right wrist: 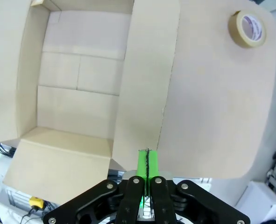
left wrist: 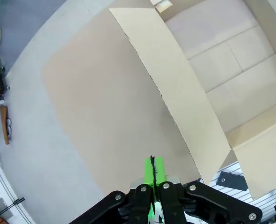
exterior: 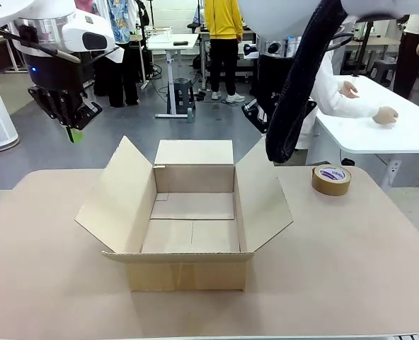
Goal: Wrap the clocks to prevent damage.
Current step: Open the side flaps of the Package Box.
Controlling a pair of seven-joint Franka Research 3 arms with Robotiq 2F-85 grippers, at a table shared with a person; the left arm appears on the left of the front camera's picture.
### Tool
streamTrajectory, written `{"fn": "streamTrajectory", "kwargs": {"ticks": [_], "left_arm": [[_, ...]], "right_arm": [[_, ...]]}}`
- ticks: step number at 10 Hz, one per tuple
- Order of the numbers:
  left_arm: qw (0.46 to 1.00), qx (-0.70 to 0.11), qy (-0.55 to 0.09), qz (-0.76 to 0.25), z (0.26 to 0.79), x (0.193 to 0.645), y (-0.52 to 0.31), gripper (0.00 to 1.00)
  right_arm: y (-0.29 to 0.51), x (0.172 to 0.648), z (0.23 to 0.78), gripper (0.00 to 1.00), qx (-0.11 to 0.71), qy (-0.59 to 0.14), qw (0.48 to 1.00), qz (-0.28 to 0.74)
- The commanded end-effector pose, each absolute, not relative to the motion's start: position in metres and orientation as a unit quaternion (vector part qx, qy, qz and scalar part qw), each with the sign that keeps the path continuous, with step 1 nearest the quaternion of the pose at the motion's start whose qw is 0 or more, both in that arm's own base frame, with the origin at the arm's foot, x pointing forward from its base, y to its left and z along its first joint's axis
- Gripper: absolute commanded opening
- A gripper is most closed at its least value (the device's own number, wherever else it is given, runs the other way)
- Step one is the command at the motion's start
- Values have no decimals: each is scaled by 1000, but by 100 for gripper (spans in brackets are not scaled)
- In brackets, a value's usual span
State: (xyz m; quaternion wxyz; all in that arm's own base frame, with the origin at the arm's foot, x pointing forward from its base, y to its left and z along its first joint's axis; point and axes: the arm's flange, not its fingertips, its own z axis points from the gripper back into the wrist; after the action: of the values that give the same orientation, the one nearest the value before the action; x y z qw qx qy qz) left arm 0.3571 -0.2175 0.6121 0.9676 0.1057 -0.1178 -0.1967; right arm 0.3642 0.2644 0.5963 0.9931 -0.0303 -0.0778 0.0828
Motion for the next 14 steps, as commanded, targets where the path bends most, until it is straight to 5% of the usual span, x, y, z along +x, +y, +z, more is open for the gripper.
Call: {"fn": "streamTrajectory", "kwargs": {"ticks": [1,7,14], "left_arm": [[967,115,-133,-183,607,354,-215,0],[988,38,-101,-114,573,370,-228,0],[995,-17,-39,-94,493,406,-221,0]], "right_arm": [[261,361,590,0,-35,-89,992,81],[270,376,530,1,-3,-26,1000,-13],[263,394,460,1,12,-55,997,-58]]}}
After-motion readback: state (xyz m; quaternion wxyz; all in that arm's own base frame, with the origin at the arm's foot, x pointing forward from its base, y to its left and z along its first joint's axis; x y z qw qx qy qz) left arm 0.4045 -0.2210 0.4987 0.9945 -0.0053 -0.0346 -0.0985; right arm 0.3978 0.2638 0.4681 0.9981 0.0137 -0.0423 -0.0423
